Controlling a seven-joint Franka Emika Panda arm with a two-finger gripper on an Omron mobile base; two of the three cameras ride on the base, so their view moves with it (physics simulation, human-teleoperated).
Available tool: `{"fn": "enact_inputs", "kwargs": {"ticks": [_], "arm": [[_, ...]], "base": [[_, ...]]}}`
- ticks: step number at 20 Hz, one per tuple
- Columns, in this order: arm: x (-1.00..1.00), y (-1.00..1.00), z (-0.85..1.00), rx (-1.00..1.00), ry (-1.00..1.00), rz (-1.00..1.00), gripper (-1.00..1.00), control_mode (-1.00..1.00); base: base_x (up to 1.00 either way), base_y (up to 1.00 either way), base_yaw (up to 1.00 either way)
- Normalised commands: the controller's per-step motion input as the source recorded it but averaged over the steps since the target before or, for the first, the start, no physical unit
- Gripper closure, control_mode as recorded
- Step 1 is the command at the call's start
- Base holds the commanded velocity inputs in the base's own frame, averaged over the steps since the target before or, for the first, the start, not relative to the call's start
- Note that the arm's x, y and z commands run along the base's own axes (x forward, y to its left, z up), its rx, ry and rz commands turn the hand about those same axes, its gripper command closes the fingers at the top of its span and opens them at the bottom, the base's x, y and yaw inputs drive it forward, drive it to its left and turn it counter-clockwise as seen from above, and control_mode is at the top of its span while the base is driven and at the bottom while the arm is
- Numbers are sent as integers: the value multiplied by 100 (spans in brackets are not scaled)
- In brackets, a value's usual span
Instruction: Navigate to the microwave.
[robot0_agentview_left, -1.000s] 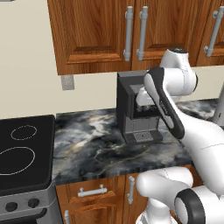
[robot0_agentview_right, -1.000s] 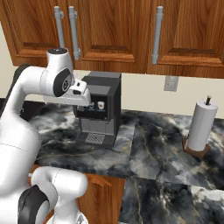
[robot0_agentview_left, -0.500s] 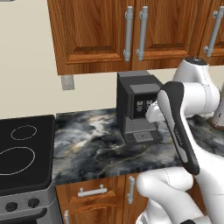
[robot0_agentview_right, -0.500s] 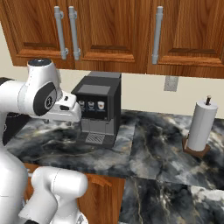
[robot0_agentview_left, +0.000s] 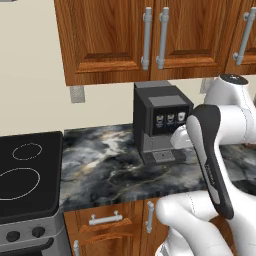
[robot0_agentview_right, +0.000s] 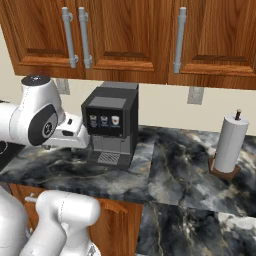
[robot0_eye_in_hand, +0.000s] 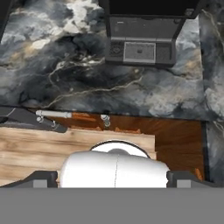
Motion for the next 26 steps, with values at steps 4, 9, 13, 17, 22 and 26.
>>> {"fn": "enact_inputs", "kwargs": {"ticks": [4,9,13,17,22,26], "arm": [[0,0,0,0,0,0,-100,100],[0,0,0,0,0,0,-100,100],[0,0,0,0,0,0,-100,100],[0,0,0,0,0,0,-100,100],[0,0,0,0,0,0,-100,100],[0,0,0,0,0,0,-100,100]], "base": [[-46,16,8],[-53,98,45],[-11,97,54],[0,100,57],[0,100,56],[0,91,71]]}}
